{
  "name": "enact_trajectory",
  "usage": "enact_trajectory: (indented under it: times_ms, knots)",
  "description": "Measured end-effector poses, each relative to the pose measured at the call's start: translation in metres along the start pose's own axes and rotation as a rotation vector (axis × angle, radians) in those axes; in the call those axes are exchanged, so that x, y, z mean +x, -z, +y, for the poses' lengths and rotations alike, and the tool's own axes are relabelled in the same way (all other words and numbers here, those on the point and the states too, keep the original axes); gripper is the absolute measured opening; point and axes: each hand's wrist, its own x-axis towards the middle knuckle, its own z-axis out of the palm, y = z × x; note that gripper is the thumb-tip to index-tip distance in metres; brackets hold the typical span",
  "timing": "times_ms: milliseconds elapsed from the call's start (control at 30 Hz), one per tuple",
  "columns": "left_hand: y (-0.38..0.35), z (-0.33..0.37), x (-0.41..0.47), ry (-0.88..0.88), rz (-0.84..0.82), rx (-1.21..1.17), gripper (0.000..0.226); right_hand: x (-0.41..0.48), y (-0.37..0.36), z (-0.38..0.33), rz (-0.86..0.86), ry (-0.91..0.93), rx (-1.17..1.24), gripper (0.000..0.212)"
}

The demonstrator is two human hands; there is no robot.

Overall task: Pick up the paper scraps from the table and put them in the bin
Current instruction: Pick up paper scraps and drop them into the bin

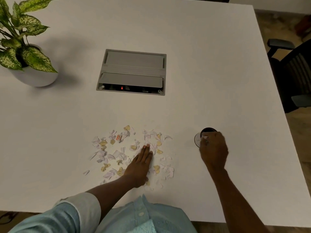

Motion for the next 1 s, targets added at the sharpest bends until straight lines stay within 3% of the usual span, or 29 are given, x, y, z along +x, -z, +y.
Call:
enact_trajectory:
  times_ms: [100,233,367,433,567,800,900,1000]
  knots:
    - [-0.002,-0.001,0.001,-0.003,0.004,0.004,0.125,-0.036,-0.019,-0.017,-0.231,0.1,0.099,0.021]
    - [-0.004,-0.002,0.001,-0.002,0.02,0.0,0.126,-0.085,-0.051,-0.02,-0.63,0.074,-0.025,0.053]
    - [-0.005,-0.004,0.001,0.007,0.026,-0.018,0.127,-0.11,-0.07,-0.011,-0.746,0.027,-0.093,0.084]
    - [-0.005,-0.005,0.002,0.009,0.03,-0.02,0.127,-0.111,-0.076,-0.01,-0.744,0.027,-0.079,0.089]
    - [-0.004,-0.007,0.003,0.007,0.028,-0.01,0.126,-0.101,-0.086,-0.019,-0.755,0.137,-0.042,0.076]
    - [-0.007,-0.006,0.004,0.006,0.025,-0.004,0.123,-0.086,-0.099,-0.036,-0.739,0.423,-0.083,0.024]
    - [-0.006,-0.005,0.004,0.01,0.035,-0.007,0.122,-0.085,-0.098,-0.03,-0.71,0.407,-0.078,0.017]
    - [-0.006,-0.005,0.004,0.012,0.04,-0.004,0.122,-0.083,-0.092,-0.026,-0.676,0.275,-0.01,0.012]
